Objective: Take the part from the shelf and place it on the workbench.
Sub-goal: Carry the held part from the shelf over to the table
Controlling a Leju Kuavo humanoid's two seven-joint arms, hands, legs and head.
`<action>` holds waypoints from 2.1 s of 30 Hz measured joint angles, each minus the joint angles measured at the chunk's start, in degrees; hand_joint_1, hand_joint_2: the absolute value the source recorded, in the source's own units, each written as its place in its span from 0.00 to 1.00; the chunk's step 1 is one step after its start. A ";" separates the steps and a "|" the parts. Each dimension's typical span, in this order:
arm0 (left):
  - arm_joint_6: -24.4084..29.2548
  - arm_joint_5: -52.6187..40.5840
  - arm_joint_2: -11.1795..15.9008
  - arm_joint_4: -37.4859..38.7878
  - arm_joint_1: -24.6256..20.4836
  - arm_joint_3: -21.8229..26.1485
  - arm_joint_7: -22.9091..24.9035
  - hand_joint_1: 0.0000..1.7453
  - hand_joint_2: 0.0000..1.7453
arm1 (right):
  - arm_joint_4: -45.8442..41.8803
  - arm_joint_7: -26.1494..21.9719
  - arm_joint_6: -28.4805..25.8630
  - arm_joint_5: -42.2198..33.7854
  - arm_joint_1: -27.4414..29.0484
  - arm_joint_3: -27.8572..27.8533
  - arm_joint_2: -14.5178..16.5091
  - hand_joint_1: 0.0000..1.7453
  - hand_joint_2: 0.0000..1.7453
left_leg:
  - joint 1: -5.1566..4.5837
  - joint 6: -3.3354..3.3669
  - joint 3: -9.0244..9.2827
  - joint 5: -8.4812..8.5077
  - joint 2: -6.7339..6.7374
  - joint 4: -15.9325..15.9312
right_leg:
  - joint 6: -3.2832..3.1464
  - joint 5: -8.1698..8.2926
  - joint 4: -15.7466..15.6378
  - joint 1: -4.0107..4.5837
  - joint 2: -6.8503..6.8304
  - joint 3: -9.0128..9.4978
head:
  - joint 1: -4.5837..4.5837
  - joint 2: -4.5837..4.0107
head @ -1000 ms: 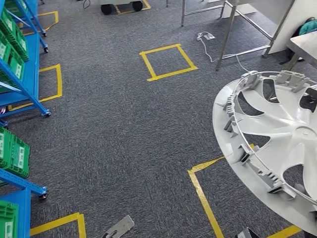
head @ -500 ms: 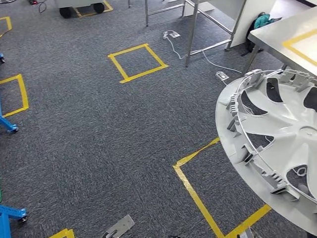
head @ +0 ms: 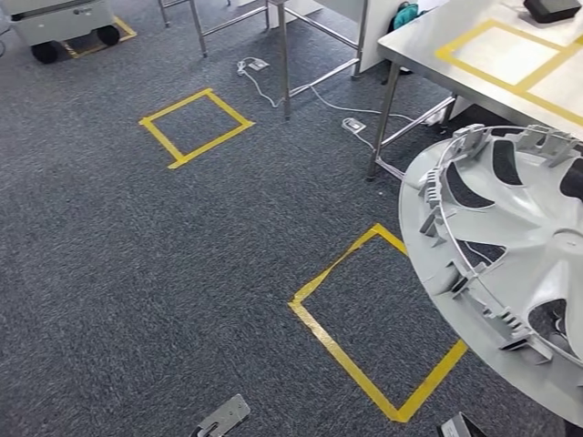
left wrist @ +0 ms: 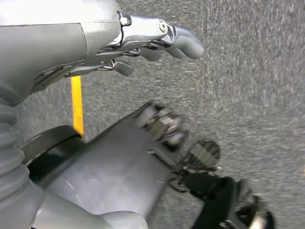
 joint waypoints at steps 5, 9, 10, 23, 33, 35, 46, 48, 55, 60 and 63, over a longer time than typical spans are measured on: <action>-0.02 0.06 0.17 0.00 0.02 0.01 -0.16 0.00 1.00 | 0.20 -0.09 0.01 0.01 -0.01 -0.01 0.01 1.00 1.00 | 0.74 -0.11 4.19 7.92 -3.34 -11.61 | 0.65 -0.13 0.38 -0.32 4.12 -0.01 | 0.03 0.00; -0.03 0.08 0.05 -0.02 -0.10 0.02 -0.17 0.00 1.00 | 0.20 -0.13 -0.01 0.02 0.18 -0.01 0.04 1.00 1.00 | 0.78 1.04 5.72 8.22 -3.67 -14.97 | 2.01 0.08 0.37 -0.57 6.01 -1.09 | 0.04 0.00; -0.03 0.08 -0.02 -0.04 -0.16 0.02 -0.21 0.00 1.00 | 0.20 -0.15 -0.01 0.01 0.25 -0.01 0.04 1.00 1.00 | 0.78 1.54 5.79 8.27 -3.05 -15.05 | 2.27 -0.23 0.82 -0.54 4.95 -1.45 | 0.16 0.00; -0.07 0.14 -0.10 -0.07 -0.05 0.07 -0.32 0.00 1.00 | 0.34 -0.39 0.00 -0.02 -0.05 -0.01 0.05 1.00 1.00 | -0.05 1.12 8.69 5.83 5.59 -15.34 | 1.50 -0.66 1.30 0.49 -4.97 -0.54 | 0.63 0.00; -0.08 0.16 0.20 -0.31 0.06 0.06 -0.32 0.00 1.00 | 0.36 -0.36 0.00 0.01 -0.17 -0.01 0.18 1.00 1.00 | 0.32 -0.08 -1.48 3.37 -0.14 -0.59 | -0.61 -2.13 0.49 -0.21 2.12 1.54 | -0.02 0.00; -0.03 0.16 0.22 -0.31 0.02 0.05 -0.32 0.00 1.00 | 0.36 -0.33 0.01 0.01 -0.15 -0.01 0.18 1.00 1.00 | 0.35 0.14 1.00 8.79 -0.62 -7.91 | -0.24 -2.94 0.48 -0.28 3.19 2.47 | -0.05 0.00; 0.10 0.38 0.15 -0.33 0.04 0.09 -0.29 0.00 1.00 | 0.46 -0.40 0.02 -0.02 0.02 0.04 0.18 1.00 1.00 | 0.30 3.07 7.69 6.49 -0.74 -15.32 | 2.42 -9.44 14.83 0.05 -1.44 -5.46 | 0.28 -0.02; 0.11 0.40 0.24 -0.33 0.26 0.09 -0.27 0.00 1.00 | 0.56 -0.40 0.02 -0.02 0.09 0.03 0.18 1.00 1.00 | 0.31 2.98 9.37 5.14 -0.55 -15.32 | 2.47 -8.53 14.13 -0.02 -1.62 -7.25 | 0.33 -0.02; 0.23 0.47 0.20 -0.34 0.04 0.11 -0.17 0.00 1.00 | 0.80 -0.26 0.00 0.01 0.24 0.02 0.18 1.00 1.00 | 0.12 0.99 13.49 2.18 -0.10 -14.98 | 0.60 1.42 2.00 0.42 -2.02 -3.79 | 0.34 -0.02; 0.24 0.47 0.13 -0.35 -0.21 0.09 -0.21 0.00 1.00 | 0.81 -0.25 -0.02 0.02 0.25 0.04 0.20 1.00 1.00 | 0.16 -0.03 3.10 1.48 -0.27 -0.18 | -0.74 -0.89 0.95 0.00 -1.27 -0.40 | 0.19 -0.02; 0.24 0.47 0.26 -0.35 0.10 0.09 -0.21 0.00 1.00 | 0.82 -0.25 -0.01 0.03 0.27 0.03 0.20 1.00 1.00 | 0.16 -0.04 -1.16 -2.69 -0.27 0.31 | -0.87 -2.97 0.88 0.00 -0.58 2.27 | 0.19 -0.02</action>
